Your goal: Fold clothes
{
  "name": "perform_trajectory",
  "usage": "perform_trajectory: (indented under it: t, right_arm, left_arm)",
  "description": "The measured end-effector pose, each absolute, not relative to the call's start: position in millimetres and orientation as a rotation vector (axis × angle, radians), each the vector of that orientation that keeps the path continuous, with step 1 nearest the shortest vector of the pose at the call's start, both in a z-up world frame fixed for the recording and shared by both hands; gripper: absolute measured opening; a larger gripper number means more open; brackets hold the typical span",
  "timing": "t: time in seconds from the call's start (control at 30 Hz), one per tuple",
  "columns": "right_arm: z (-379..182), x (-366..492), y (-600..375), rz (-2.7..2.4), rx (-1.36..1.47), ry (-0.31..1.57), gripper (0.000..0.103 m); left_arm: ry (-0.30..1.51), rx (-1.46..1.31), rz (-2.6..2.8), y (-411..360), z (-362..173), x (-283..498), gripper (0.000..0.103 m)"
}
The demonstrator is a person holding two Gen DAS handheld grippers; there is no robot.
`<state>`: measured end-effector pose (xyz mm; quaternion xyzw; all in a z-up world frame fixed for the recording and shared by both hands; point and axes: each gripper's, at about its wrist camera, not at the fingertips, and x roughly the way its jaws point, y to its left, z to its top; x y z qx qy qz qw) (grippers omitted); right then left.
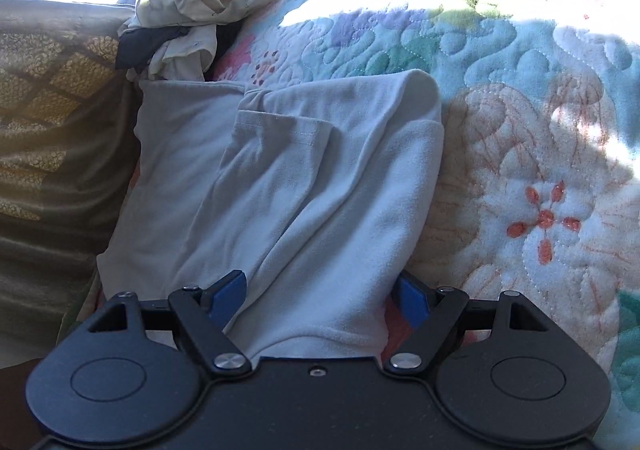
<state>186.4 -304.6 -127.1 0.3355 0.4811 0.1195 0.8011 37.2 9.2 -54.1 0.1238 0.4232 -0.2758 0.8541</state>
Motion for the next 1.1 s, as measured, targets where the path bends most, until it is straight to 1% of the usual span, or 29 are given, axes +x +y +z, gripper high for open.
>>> perform_trajectory:
  t: [0.03,0.07,0.2,0.27,0.37,0.4,0.43,0.47,0.53,0.6,0.63,0.7,0.73,0.77,0.8,0.87,0.9,0.93,0.97,1.07,1.1]
  right_arm:
    - [-127.1,186.7,-305.6,0.257,0.721,1.022,0.083]
    - [-127.1,187.0,-306.5,0.258,0.723,1.013,0.083]
    - [-129.2,189.2,-305.0,0.265,0.721,0.982,0.083]
    - [-131.6,189.9,-300.4,0.269,0.698,0.989,0.083]
    - [-132.0,189.3,-294.4,0.275,0.668,0.985,0.083]
    - [-130.4,188.3,-293.8,0.278,0.669,0.969,0.065]
    - [-128.1,187.0,-293.5,0.289,0.678,0.946,0.045]
    - [-125.4,187.5,-293.3,0.299,0.685,0.933,0.018]
    - [-115.2,186.5,-293.0,0.31,0.668,0.884,0.011]
    - [-101.4,185.0,-290.2,0.319,0.625,0.831,0.01]
    - [-95.5,185.2,-288.6,0.323,0.611,0.815,0.01]
    - [-86.3,186.3,-285.8,0.334,0.586,0.792,0.01]
    - [-84.1,187.6,-284.0,0.336,0.574,0.792,0.01]
    - [-81.1,190.3,-281.1,0.337,0.554,0.796,0.01]
    - [-79.3,192.6,-279.1,0.342,0.54,0.799,0.01]
    - [-77.2,197.0,-276.5,0.349,0.534,0.805,0.01]
    - [-76.6,198.2,-276.4,0.354,0.538,0.808,0.01]
    - [-76.0,199.2,-276.3,0.36,0.542,0.81,0.01]
    - [-75.4,200.3,-276.2,0.365,0.546,0.813,0.01]
    - [-74.9,199.5,-275.6,0.364,0.542,0.813,0.01]
    - [-75.6,198.2,-276.3,0.359,0.543,0.812,0.01]
  left_arm:
    - [0.906,0.278,-0.608,4.7,-60.3,39.3,0.069]
    - [0.92,0.294,-0.619,1.1,-65.4,40.6,0.072]
    - [0.993,0.276,-0.571,-3.6,-80.8,45.9,0.074]
    - [1.003,0.261,-0.516,-2.0,-85.9,47.4,0.08]
    - [0.996,0.242,-0.489,2.8,-91.0,48.9,0.08]
    - [0.989,0.232,-0.486,5.2,-91.7,49.2,0.08]
    - [0.979,0.223,-0.481,7.4,-92.1,49.3,0.069]
    - [0.955,0.232,-0.468,8.4,-90.3,48.1,0.041]
    - [0.943,0.232,-0.478,10.8,-86.7,47.3,0.007]
    - [0.926,0.231,-0.478,13.6,-81.1,46.8,0.007]
    - [0.916,0.238,-0.478,14.6,-78.8,46.2,0.008]
    - [0.907,0.268,-0.456,13.9,-74.7,46.1,0.015]
    - [0.911,0.282,-0.436,13.2,-72.9,47.0,0.039]
    - [0.938,0.295,-0.404,12.1,-72.1,49.7,0.073]
    - [0.951,0.297,-0.387,11.8,-70.4,51.4,0.079]
    - [0.906,0.28,-0.411,13.1,-62.4,49.4,0.08]
    - [0.892,0.284,-0.417,12.8,-60.7,48.8,0.082]
    - [0.888,0.303,-0.411,11.1,-62.6,49.8,0.085]
    - [0.891,0.327,-0.403,9.7,-66.2,51.1,0.085]
    - [0.964,0.4,-0.379,3.9,-90.6,58.7,0.085]
    - [0.997,0.412,-0.374,3.0,-98.7,61.4,0.083]
